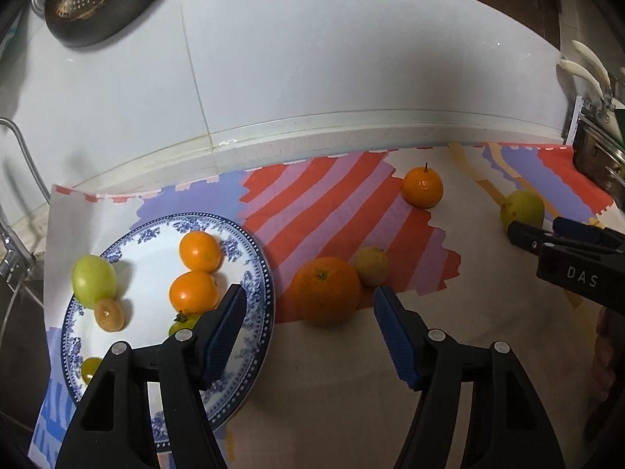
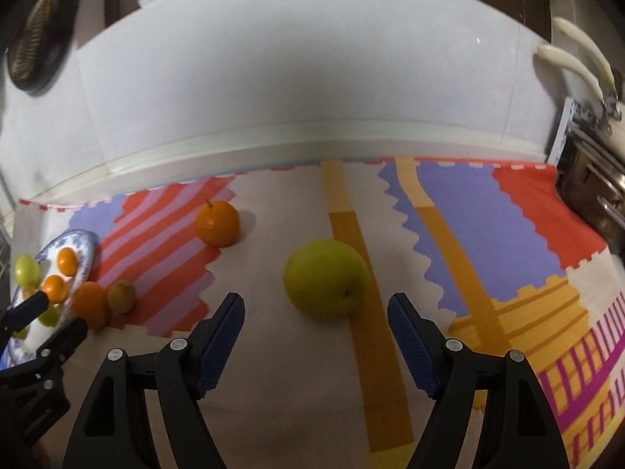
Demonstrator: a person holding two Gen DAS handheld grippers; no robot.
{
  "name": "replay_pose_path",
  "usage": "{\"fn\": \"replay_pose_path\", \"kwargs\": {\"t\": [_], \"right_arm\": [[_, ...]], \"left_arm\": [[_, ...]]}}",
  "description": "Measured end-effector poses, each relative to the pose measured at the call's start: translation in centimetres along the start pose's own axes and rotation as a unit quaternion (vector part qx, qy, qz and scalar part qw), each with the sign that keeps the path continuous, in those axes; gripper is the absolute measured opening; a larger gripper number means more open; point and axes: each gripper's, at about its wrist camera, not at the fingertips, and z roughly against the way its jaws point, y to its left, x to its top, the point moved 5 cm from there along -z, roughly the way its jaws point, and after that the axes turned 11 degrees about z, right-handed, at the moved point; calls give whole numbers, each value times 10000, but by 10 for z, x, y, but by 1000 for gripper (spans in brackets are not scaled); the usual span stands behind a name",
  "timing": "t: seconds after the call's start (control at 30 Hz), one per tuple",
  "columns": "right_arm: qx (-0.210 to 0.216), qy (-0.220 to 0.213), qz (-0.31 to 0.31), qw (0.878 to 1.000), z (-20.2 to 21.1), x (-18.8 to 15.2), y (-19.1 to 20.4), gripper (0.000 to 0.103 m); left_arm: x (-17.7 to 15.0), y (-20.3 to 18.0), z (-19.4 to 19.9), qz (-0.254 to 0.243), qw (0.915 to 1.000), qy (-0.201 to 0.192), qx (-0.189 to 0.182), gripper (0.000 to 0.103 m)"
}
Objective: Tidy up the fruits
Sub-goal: 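Withdraw both tools from the plate toward a large orange and yellow-green apple, then grasp the large orange with the left tool while the right tool grasps the yellow-green apple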
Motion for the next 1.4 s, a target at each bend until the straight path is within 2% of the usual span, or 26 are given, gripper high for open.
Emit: {"fn": "replay_pose_path", "kwargs": {"t": [0.13,0.37,0.6,0.7,0.8,0.9,1.23,1.4], "right_arm": [[89,44,-101,9999,-7,2,-3,76],[30,86,1,10000,-16,9,-1,76],[49,173,7,9998,-24,12,-2,76],[17,177,-7,9998,-25,12,-3,70],[40,273,22,9996,-29,11,-1,60],[-37,281,21,9996,-27,10,-2,53],[78,82,316,9994,-16,11,8,53],[295,64,406,9987,-5,11,20,53]], "left_arm": [[3,-3,-7,33,9999,75,-114,65],[3,0,-22,232,9986,414,-247,55],[5,-2,-26,205,9987,434,-197,51],[4,-3,-29,203,9981,535,-227,43],[3,-2,-33,259,9970,678,-272,43],[3,-1,-33,274,9969,672,-290,42],[6,0,-21,228,9984,428,-297,42],[13,0,-9,210,9988,270,-347,42]]}}
